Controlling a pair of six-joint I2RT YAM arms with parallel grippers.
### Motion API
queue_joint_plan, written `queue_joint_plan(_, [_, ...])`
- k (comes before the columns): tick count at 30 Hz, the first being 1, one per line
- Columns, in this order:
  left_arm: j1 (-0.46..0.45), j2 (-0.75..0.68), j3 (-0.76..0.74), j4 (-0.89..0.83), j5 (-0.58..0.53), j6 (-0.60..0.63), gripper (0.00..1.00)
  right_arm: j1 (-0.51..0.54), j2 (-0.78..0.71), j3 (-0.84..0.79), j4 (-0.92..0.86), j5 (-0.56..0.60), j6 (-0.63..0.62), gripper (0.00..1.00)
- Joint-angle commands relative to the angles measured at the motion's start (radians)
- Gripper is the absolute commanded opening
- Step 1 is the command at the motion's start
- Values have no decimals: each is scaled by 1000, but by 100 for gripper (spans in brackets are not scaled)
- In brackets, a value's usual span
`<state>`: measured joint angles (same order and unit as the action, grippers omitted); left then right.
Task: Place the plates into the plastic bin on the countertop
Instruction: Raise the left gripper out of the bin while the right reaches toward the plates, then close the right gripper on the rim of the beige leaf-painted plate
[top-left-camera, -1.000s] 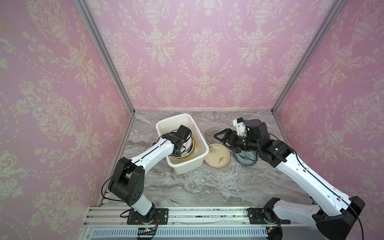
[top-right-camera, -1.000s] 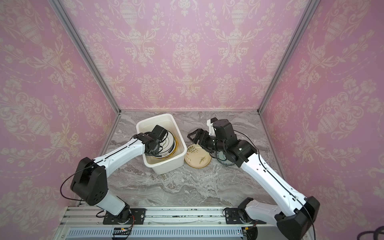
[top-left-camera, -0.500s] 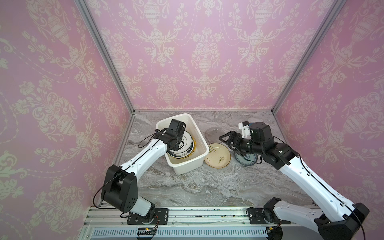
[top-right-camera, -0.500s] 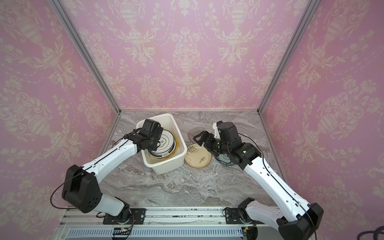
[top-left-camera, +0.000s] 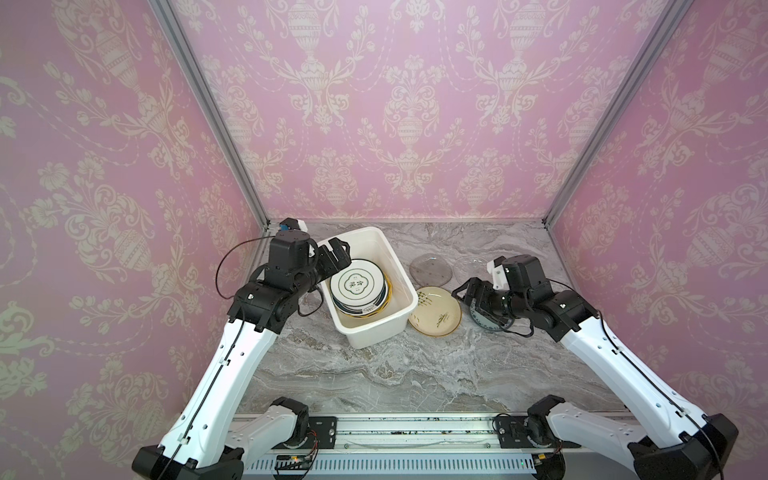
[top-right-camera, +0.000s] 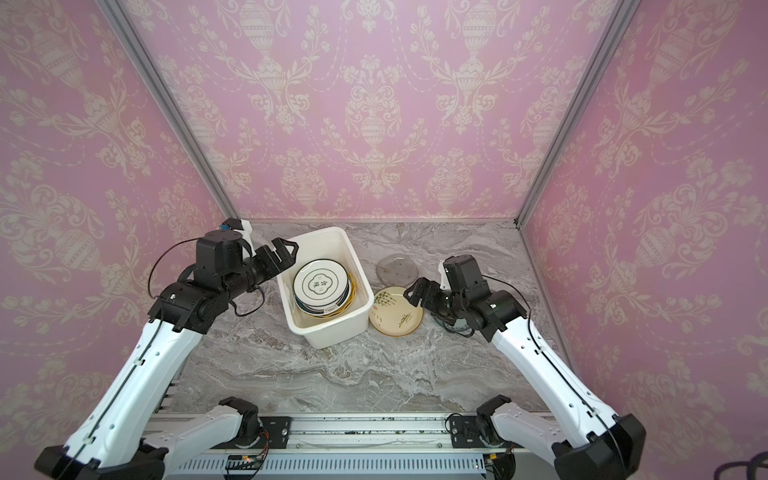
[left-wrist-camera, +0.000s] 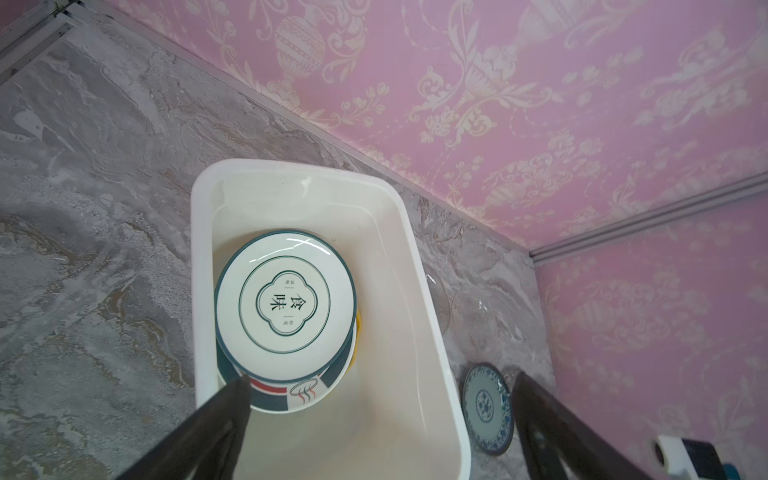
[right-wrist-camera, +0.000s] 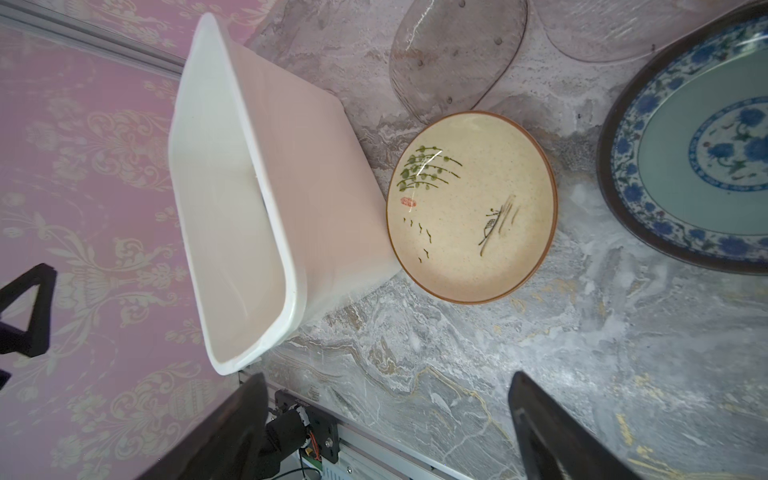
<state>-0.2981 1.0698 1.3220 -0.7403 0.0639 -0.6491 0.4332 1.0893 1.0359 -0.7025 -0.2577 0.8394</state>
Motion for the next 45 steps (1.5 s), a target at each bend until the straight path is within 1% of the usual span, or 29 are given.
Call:
queue_joint_plan(1, [5,4,21,-258,168,272,99,-7,28,-68,-42,18,-44,91])
queue_joint_plan(4, [5,-19,8,-300,211,352,99,-15,52,-133,15,17,-22,90])
queue_joint_plan(8, [-12,-58,-16,-291,255,455,99,-38,98,-233,158,-25,47,86])
queue_joint_plan(11, [-69,-63,-8,-303,221,530,99,-54,144,-285,250,-47,98,84])
queue_joint_plan(13, [-130,-62,1,-316,166,577,99,-61,179,-301,294,-55,119,82])
queue_joint_plan(16, [-262,-60,2,-331,57,645,99,-64,238,-309,354,-77,133,79])
queue_joint_plan(20, [-450,-58,-12,-325,-92,707,99,-67,315,-307,391,-74,140,74])
queue_joint_plan(23, [-562,-57,-28,-301,-155,758,99,-67,357,-317,442,-79,156,69])
queue_joint_plan(26, [-651,-56,-43,-272,-226,808,99,-69,398,-324,480,-83,174,62])
queue_joint_plan(28, [-690,-50,-47,-262,-269,837,99,-71,422,-326,506,-95,186,58])
queue_joint_plan(32, [-746,-29,-53,-255,-332,884,99,-71,451,-326,534,-105,205,50])
queue_joint_plan(35, [-772,-29,-63,-239,-368,899,99,-72,463,-327,535,-108,211,40])
queue_joint_plan(37, [-784,-38,-71,-220,-382,898,99,-71,465,-326,524,-102,214,37])
queue_joint_plan(38, [-789,-45,-75,-207,-383,898,99,-71,465,-327,520,-99,215,36])
queue_joint_plan(45, [-793,-95,-105,-145,-359,867,99,-71,451,-337,509,-87,226,19])
